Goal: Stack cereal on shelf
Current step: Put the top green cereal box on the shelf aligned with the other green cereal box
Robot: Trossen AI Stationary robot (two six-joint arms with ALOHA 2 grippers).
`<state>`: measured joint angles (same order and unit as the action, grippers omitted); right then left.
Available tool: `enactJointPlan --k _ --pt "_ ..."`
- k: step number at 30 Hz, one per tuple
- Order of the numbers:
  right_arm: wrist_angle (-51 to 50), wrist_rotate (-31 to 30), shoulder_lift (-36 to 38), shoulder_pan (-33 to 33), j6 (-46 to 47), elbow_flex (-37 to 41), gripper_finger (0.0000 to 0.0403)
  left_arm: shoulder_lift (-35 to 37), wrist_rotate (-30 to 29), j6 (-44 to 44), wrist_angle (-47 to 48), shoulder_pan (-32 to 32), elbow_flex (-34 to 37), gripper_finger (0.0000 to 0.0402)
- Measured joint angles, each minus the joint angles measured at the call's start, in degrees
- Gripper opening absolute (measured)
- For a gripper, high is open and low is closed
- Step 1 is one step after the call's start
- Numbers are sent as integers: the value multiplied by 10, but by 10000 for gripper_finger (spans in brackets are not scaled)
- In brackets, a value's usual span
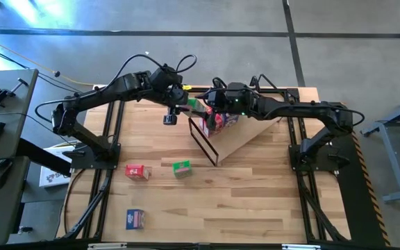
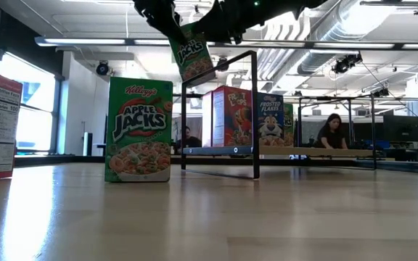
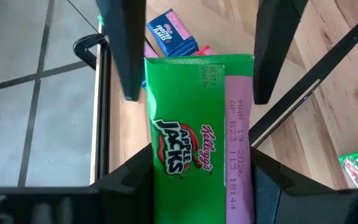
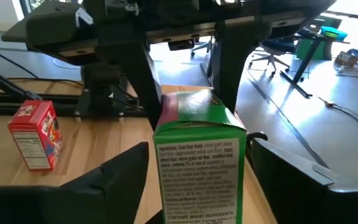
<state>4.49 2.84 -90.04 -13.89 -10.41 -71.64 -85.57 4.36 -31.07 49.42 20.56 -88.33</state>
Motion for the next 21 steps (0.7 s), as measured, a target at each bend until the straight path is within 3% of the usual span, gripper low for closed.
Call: enactJointPlan --k 9,21 --pt "0 17 0 0 -1 0 195 0 0 0 0 0 0 166" --pt "22 19 5 0 -4 0 188 20 -6 6 -6 1 0 168"
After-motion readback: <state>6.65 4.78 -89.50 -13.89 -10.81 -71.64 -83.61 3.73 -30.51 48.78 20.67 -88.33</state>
